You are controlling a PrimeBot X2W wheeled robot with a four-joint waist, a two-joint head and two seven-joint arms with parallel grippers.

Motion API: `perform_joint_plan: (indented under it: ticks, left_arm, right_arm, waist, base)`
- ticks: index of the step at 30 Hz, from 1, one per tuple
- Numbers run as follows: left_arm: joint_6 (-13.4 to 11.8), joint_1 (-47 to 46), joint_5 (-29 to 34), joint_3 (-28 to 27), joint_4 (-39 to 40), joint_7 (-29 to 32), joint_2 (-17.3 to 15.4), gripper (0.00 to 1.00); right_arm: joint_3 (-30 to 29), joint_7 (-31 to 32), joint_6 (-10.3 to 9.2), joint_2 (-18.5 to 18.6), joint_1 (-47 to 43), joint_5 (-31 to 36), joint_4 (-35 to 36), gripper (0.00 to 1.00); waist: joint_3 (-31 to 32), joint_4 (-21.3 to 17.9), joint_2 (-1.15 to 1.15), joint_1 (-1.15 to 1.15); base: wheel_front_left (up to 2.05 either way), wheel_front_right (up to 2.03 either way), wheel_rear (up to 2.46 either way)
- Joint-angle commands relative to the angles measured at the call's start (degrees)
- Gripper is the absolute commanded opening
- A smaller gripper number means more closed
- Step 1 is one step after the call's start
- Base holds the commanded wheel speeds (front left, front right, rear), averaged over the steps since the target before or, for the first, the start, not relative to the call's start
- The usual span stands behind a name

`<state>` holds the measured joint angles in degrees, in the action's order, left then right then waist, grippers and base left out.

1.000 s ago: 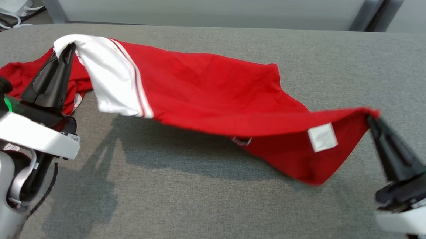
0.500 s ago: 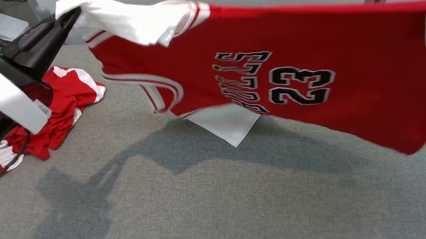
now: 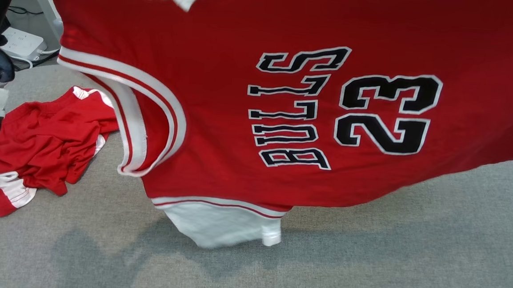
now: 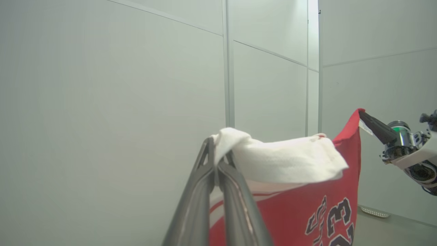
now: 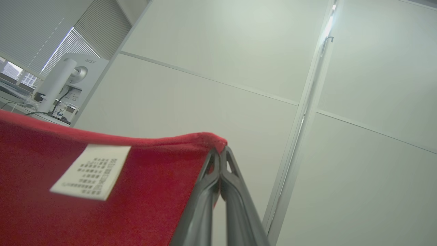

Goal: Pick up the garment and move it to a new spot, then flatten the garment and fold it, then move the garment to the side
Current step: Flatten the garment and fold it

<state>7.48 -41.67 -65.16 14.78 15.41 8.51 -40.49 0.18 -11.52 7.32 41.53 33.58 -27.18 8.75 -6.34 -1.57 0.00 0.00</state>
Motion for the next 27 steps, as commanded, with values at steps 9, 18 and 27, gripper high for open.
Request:
perform_joint_plan:
  ticks: [9,18,27]
  left_arm:
    - [-3.25,-2.59,-5.94,-4.25,2.50,2.72,-3.29,0.00]
    - [-0.91,-17.99,2.81,9.54,-32.28,2.06,8.63,0.00]
    - [-0.02,-30.86,6.25,19.37,-45.55,-19.78,15.50,0.00]
  right_arm:
    - [-4.87,8.42,0.17,0.93,-4.93,-1.55,5.18,0.00]
    - [15.09,11.90,0.17,-10.73,16.36,0.10,-28.77,0.00]
    - [17.27,-3.38,0.17,-17.22,35.56,14.22,-51.17,0.00]
  waist:
    - [-2.23,-0.29,0.00,0.00]
    - [-1.54,-1.60,0.00,0.00]
    - [-1.07,-1.51,0.00,0.00]
  base:
    - [0.00,0.00,0.00]
    - [0.00,0.00,0.00]
    - [0.00,0.00,0.00]
